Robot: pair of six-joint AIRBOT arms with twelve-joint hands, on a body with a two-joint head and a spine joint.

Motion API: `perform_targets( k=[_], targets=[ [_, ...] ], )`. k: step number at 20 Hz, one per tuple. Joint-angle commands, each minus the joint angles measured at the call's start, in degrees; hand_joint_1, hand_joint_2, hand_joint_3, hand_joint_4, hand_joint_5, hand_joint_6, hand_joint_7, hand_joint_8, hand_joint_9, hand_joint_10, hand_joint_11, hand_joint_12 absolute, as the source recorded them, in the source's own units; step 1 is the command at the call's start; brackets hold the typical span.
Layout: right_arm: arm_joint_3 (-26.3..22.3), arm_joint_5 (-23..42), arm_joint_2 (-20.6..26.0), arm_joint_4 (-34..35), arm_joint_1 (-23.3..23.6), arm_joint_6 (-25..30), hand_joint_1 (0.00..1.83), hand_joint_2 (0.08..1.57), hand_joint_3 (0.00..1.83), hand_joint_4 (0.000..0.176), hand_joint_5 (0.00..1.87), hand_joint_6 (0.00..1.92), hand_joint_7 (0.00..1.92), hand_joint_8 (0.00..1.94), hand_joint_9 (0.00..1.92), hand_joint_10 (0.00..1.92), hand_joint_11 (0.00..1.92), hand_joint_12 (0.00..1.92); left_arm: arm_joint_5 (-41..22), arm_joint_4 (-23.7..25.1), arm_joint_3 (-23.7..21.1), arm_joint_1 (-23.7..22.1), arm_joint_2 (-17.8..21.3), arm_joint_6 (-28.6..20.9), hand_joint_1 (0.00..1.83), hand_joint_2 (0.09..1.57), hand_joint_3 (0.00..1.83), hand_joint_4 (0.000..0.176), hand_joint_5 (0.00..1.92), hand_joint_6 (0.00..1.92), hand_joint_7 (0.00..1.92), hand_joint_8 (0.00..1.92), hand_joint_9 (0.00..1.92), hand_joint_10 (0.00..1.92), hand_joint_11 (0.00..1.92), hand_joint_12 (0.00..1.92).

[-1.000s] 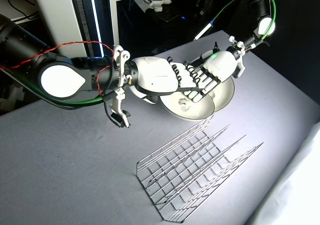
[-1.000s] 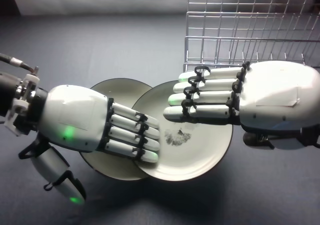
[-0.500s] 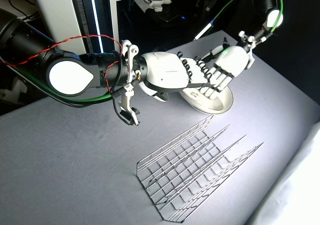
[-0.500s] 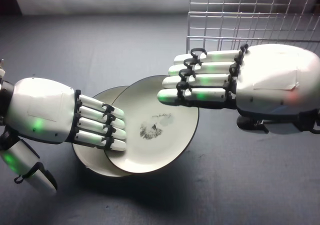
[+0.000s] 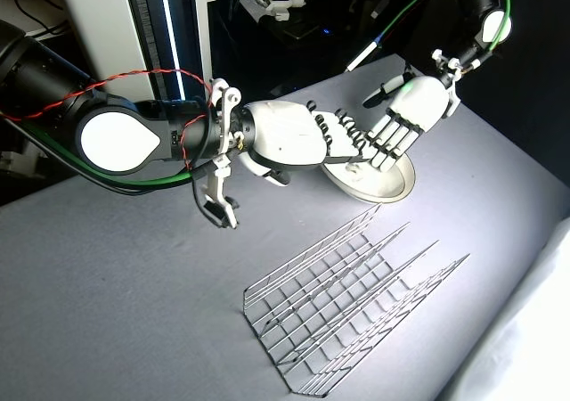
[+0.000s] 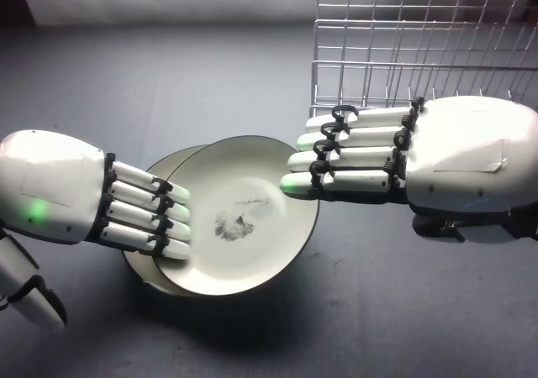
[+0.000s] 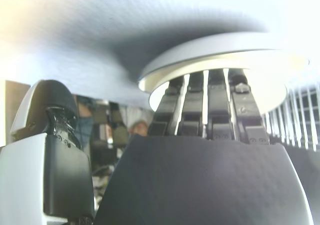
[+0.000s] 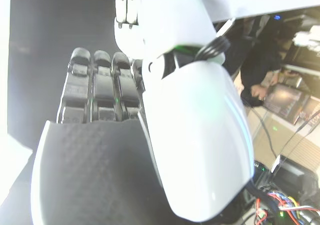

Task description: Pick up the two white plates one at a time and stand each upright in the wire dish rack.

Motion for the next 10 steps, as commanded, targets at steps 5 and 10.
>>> perform_targets(
  k=[5,10],
  targets=[
    [-0.2,6.1,-0.1,2.1,0.3,0.0,1.52,1.01,0.00,0.000,0.00,0.00,0.00,0.00,0.00,0.00,0.00,0.00,-3.9,-0.1,0.3,-1.0,1.8,0.1,0.00,1.11,0.00,0.000,0.00,0.00,0.00,0.00,0.00,0.00,0.00,0.00],
    [-0.2,6.7,0.0,2.1,0.3,-0.3,1.48,1.01,0.00,0.000,0.00,0.00,0.00,0.00,0.00,0.00,0.00,0.00,-4.8,1.5,1.2,-3.0,2.5,0.1,0.00,1.11,0.00,0.000,0.00,0.00,0.00,0.00,0.00,0.00,0.00,0.00]
  ],
)
